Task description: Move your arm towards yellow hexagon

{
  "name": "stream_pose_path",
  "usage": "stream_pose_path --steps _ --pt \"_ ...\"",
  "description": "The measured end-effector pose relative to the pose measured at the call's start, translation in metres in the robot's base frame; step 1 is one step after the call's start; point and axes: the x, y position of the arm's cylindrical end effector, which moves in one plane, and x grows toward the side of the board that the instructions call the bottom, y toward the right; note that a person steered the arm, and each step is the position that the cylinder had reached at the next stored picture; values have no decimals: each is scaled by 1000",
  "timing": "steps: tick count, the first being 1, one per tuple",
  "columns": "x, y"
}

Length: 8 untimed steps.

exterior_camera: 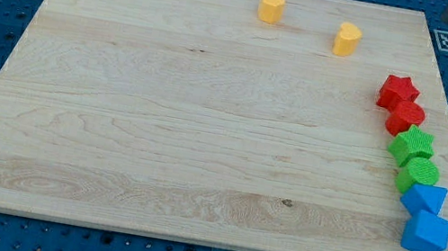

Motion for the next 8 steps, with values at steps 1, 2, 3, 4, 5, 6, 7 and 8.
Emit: stream_pose_path --steps 1,2,3,4,5,6,7,8 --pt "0 0" --pt "16 0" --pt "43 -13" --pt "46 -50" --pt "42 -105" --pt "41 -116" --pt "41 -116" --pt "41 -144"
